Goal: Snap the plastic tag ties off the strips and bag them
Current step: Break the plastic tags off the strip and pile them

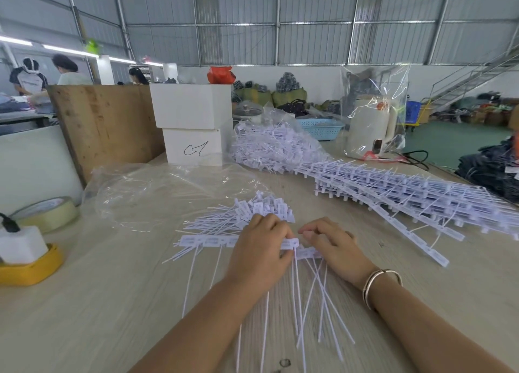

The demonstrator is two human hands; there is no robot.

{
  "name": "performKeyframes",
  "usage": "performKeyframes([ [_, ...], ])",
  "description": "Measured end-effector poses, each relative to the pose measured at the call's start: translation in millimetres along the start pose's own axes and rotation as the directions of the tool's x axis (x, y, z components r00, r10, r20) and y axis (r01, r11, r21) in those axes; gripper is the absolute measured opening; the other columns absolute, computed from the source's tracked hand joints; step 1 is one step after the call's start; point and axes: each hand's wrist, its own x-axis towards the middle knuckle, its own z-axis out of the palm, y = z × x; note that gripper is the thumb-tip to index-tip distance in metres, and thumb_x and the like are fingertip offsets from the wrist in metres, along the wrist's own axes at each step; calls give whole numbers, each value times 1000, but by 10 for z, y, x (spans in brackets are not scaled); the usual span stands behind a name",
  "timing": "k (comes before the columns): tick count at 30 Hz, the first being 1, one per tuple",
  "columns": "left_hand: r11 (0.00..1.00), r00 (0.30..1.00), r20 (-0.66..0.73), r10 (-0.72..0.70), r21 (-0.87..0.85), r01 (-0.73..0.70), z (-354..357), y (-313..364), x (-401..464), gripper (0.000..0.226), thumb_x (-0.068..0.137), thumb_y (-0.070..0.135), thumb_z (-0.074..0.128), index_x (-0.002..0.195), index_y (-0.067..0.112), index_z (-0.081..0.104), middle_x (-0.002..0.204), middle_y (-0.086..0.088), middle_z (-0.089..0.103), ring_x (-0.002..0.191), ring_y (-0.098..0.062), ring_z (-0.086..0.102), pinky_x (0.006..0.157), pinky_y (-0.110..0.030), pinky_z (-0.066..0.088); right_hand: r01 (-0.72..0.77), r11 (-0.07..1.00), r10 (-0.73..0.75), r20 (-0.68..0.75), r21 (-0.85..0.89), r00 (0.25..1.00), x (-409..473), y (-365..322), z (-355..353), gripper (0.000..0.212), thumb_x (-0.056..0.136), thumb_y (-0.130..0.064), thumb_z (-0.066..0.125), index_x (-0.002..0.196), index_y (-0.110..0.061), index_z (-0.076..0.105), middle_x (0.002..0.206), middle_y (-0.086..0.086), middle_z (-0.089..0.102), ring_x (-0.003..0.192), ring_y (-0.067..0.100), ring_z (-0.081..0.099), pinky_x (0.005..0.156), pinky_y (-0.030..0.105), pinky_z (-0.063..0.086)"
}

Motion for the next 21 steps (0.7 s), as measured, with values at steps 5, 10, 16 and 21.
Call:
performKeyframes([
  [5,1000,1000,2,20,4,-20,53,68,0,19,82,23,63,99,16,61,101,2,55,99,-16,42,82,-24,36,51,997,-59,164,56,985,-18,-23,-25,17,90,-43,55,82,-38,68,103,-19,56,109,-1,48,107,42,19],
  [10,1000,998,54,26,12,-27,38,58,-15,23,83,29,56,105,22,56,104,8,55,98,-12,45,82,-25,37,41,993,-61,182,109,981,-6,8,-39,13,89,-28,59,80,-25,69,97,-14,60,104,7,53,106,49,27],
  [16,999,985,170,-27,42,21,-11,-19,-22,35,80,15,49,113,27,49,108,11,55,99,-13,49,85,-29,33,-6,973,-31,158,230,987,-2,-2,-67,15,91,-11,54,81,-8,65,91,2,60,87,11,55,90,31,40],
  [21,998,986,169,-6,62,-5,29,-15,-24,25,91,31,53,115,28,48,111,11,54,101,-12,49,85,-29,36,-49,957,-3,177,285,984,0,11,-65,17,93,-10,51,83,-2,63,87,8,59,82,15,53,81,29,40],
])
